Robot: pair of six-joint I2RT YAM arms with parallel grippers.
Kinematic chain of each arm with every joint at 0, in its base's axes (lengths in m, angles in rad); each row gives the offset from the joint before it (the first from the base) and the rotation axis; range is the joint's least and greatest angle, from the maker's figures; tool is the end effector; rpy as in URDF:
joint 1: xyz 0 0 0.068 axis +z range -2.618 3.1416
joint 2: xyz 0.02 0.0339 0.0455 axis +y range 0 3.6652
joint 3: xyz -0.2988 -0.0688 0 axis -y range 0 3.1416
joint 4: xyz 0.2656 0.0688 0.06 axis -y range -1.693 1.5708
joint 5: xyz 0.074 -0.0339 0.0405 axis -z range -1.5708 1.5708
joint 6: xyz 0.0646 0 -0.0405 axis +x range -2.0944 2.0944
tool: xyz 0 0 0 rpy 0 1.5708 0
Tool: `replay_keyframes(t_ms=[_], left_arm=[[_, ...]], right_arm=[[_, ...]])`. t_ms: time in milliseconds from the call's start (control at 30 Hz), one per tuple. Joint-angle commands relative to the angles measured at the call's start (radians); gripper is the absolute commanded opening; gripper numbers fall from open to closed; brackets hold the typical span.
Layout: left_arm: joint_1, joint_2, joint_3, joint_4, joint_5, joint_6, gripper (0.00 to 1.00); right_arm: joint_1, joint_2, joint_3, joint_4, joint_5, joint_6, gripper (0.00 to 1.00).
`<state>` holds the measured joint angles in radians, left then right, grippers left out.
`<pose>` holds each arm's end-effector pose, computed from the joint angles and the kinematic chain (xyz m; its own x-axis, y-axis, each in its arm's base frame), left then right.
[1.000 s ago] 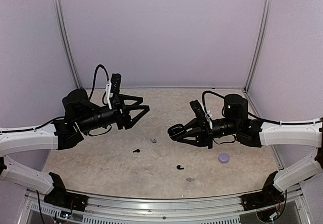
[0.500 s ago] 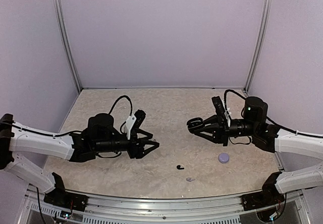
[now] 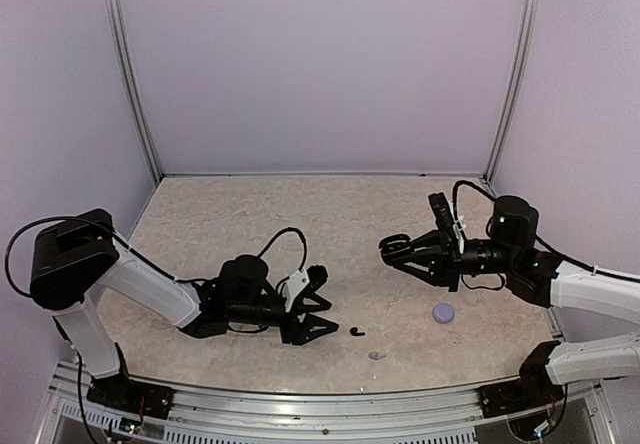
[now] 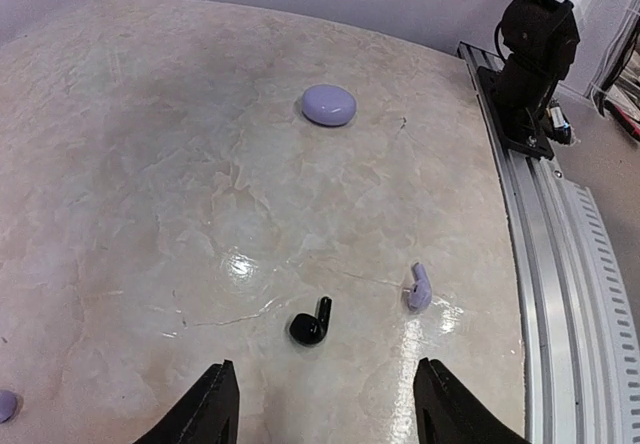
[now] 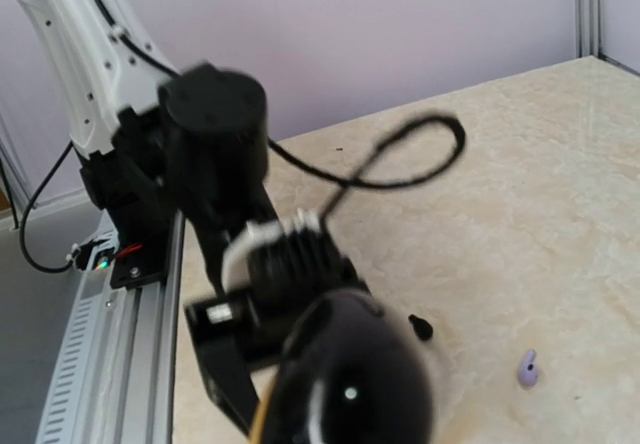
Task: Insert the wireless bluetooth earbuds into the charging case
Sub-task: Pick up the left earbud from the center of the board.
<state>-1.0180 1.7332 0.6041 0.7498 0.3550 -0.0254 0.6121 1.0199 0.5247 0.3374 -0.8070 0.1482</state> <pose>0.1705 -0.3191 0.1441 -0.2189 0.3095 -0.9254 0.9623 0.2255 -0.1523 0.1721 0.1778 0.2760 -0.2721 -0.0662 -0.9600 -0.9514 0.1679 0.2581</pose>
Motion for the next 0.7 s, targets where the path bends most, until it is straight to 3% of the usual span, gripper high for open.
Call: replay_keyframes(t_ms=[0,267,667], left_arm=[[-0.014,0.104,0.074,0.076,0.040,0.111,0.60],[-0.022,0.244,0.142,0.050,0.037,0.196,0.58],[-0.043,0.336,0.222,-0.024,-0.004,0.284,0.50]], right_arm=[[-0.014,-0.031,-0.011,-0.010,0.003,0.009,0.06],[-0.016,-0.040,-0.021,-0.009,0.001,0.010,0.06],[-0.018,-0.045,-0.026,-0.015,0.001,0.005,0.06]])
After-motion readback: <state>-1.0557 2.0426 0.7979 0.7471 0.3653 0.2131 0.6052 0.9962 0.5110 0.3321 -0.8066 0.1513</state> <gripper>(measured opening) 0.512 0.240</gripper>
